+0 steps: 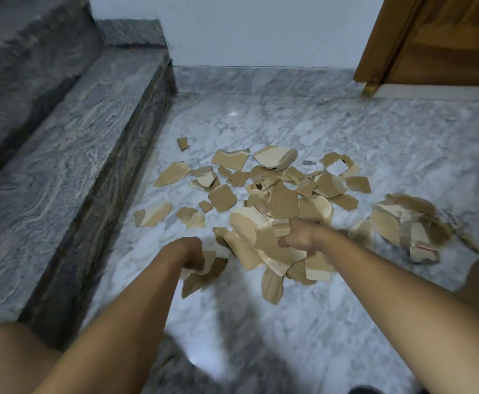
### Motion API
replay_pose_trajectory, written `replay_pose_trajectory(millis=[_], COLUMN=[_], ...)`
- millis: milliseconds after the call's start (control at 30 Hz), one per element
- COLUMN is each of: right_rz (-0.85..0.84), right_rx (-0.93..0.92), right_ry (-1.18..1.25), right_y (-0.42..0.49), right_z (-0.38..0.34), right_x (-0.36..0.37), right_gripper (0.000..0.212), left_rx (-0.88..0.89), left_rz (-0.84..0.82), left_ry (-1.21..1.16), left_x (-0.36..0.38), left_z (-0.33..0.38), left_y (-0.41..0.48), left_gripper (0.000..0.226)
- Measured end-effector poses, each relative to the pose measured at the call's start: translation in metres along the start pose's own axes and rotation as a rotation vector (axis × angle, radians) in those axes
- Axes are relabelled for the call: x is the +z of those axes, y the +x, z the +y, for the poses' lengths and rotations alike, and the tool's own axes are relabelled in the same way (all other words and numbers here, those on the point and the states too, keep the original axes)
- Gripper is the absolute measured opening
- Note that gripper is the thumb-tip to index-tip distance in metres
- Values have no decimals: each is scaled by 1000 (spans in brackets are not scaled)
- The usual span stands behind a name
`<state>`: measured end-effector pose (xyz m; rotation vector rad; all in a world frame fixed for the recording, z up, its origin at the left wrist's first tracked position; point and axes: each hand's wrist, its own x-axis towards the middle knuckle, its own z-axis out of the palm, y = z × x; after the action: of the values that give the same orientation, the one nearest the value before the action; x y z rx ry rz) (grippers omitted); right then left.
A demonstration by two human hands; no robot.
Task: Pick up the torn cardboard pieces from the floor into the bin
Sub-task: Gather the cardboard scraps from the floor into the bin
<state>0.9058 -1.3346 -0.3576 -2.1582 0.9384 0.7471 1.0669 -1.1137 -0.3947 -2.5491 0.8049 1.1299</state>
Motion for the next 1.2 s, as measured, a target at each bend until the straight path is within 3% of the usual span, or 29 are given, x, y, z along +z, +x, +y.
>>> replay_pose_trajectory(millis=[167,267,367,467,533,733,833,933,1000,1100,1167,1200], right_rz=[-5,100,245,403,404,382,266,69,9,-6,12,36], right_rx=[-11,-5,-8,-179,-287,-295,-198,-141,-124,-87,-54,-40], right_ry=[-94,-173,-212,-165,-1,492,431,328,287,202,112,71], right_y=[37,70,84,82,75,53,47,35,30,25,23,25], right_z=[-31,-37,-33,-24,-21,1,35,65,81,97,100,102], right_x=[15,43,69,82,78,12,-17,-23,-20,-13,-8,-3], right_gripper=[66,62,50,33,37,70,83,106,92,40,48,60], left_rx=[55,107,131,158,168,205,295,412,438,451,454,447], left_rz=[81,132,142,116,102,123,84,93,100,106,131,141], left_ry=[-263,-375,-439,-462,-451,-338,-250,10,161,318,351,345], left_x=[5,15,27,37,34,-14,-31,-26,-13,6,15,19], left_z=[-32,-39,-42,-42,-40,-18,13,54,75,91,91,89], left_y=[13,23,29,35,37,40,46,56,66,76,80,83], left_gripper=[30,17,23,27,29,31,36,36,38,49,51,63])
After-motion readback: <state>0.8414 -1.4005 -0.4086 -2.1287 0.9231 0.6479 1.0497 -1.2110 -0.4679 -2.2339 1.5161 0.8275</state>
